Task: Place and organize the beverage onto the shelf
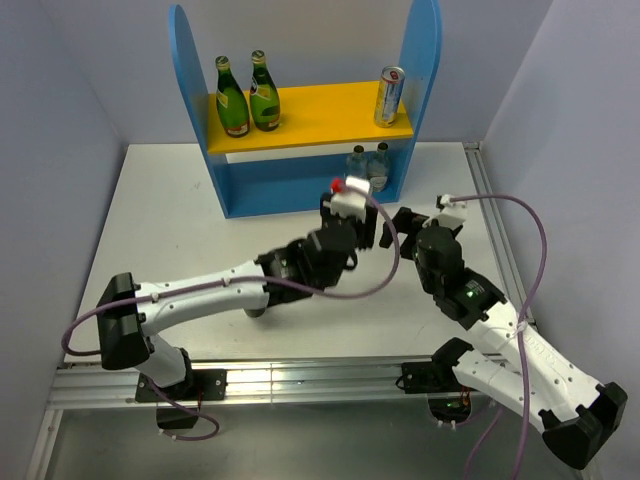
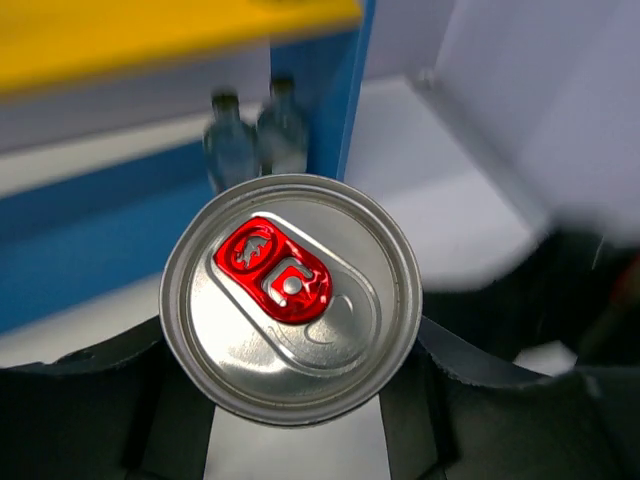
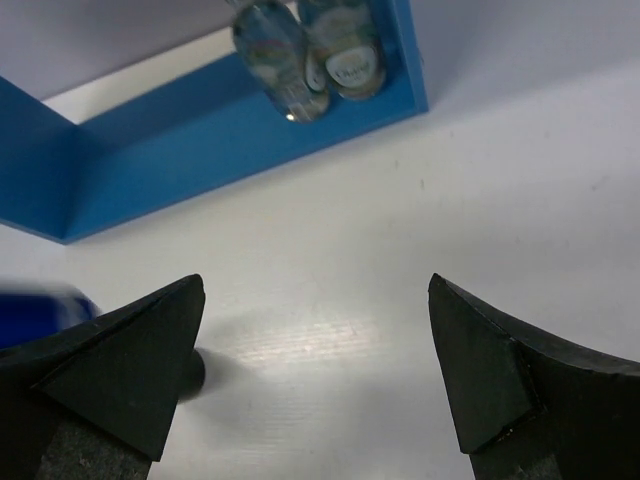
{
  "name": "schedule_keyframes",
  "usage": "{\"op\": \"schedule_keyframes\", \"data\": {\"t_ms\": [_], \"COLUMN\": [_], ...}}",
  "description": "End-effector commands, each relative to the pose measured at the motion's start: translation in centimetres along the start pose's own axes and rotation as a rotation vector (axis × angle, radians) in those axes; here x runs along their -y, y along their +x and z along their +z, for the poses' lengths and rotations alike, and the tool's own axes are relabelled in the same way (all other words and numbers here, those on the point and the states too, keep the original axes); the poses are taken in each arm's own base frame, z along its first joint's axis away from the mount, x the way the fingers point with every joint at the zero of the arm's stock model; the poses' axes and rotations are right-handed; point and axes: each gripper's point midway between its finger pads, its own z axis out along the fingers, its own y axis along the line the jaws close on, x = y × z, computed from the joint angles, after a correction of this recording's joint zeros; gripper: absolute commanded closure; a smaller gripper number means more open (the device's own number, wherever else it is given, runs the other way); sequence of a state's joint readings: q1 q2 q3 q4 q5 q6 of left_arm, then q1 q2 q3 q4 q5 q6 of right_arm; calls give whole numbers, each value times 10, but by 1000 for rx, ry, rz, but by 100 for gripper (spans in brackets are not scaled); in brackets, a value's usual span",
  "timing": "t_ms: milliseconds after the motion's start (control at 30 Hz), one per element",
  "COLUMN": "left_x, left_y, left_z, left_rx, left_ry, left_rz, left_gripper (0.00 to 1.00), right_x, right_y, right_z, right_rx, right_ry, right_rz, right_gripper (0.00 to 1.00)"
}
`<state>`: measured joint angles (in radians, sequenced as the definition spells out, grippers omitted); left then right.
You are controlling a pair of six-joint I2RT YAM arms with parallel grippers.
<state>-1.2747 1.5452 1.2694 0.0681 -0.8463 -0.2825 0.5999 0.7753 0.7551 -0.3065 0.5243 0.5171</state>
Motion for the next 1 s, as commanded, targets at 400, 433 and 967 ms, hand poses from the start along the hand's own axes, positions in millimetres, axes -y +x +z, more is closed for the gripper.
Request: {"op": "schedule_keyframes", "data": {"t_ms": [400,433,967], "left_x": [-51,-54,-105], "left_y": [-199,-202,-218], "left_z": [155,160,219], "left_rx": [269,284,420], "left_ry": [-27,-24,-20], "left_rz": [43,71,-69], "left_gripper": [100,100,100], "right_x": [13,16,13], "right_y": [46,49,64], "right_z": [7,7,6], "right_rx": [-27,-30,-49], "right_ry": [-14,-12,-64], "right_rz": [36,32,37], "right_gripper": [0,0,1]}}
